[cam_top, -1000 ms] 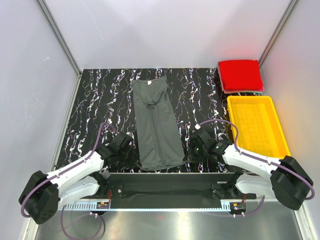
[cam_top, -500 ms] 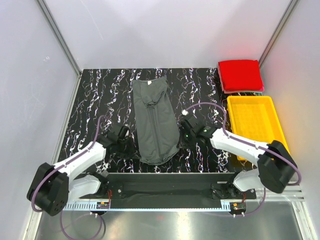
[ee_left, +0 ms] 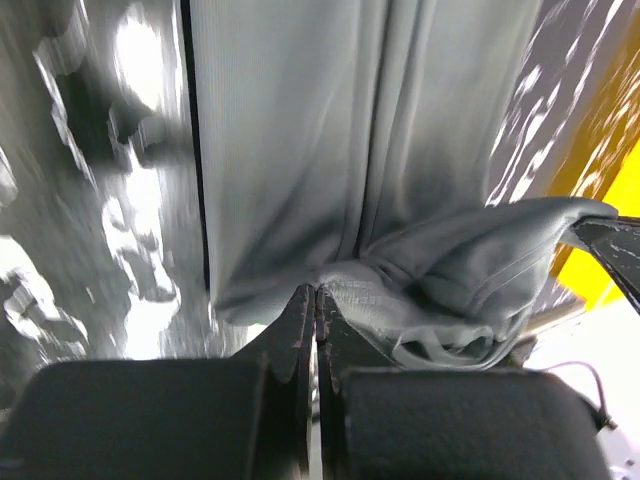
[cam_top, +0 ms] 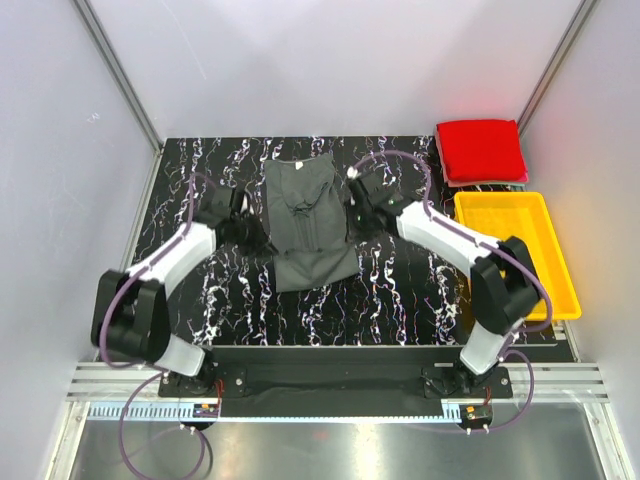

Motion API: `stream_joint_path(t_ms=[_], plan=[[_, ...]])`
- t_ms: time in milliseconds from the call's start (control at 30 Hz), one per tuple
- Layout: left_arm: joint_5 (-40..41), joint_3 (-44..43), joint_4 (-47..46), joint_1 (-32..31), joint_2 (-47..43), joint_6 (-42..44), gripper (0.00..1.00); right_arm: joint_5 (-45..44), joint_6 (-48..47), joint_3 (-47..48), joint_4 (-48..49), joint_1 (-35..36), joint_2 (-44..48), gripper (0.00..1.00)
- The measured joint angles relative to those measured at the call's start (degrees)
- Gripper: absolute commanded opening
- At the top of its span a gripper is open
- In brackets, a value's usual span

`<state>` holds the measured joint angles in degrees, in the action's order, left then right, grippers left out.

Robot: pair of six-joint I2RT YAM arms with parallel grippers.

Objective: Fold and stack the t-shirts
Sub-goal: Fold the tshirt

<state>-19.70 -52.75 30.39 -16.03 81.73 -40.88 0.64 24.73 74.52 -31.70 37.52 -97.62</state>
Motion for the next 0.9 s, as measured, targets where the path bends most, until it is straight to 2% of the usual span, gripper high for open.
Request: stream_joint_path(t_ms=[233, 467, 700, 900], plan=[[0.33, -14.75, 1.62, 5.95, 14.10, 4.39, 0.00, 2.69, -7.02, 14.71, -1.22, -6.29, -12.02, 0.00], [-0.17, -24.30, 2.75, 9.07, 26.43, 4.94, 0.00, 6.14, -11.54, 31.01, -3.13, -7.39, -26.16, 0.00], [-1.55, -31.23, 3.08, 9.62, 32.79, 4.92, 0.00, 7.02, -13.35, 41.81, -6.95, -9.38, -32.74, 0.00], [-1.57, -34.88, 3.02, 9.90, 35.58, 4.85, 0.01, 8.55, -14.12, 45.59, -8.09, -11.85, -36.00, 0.01]])
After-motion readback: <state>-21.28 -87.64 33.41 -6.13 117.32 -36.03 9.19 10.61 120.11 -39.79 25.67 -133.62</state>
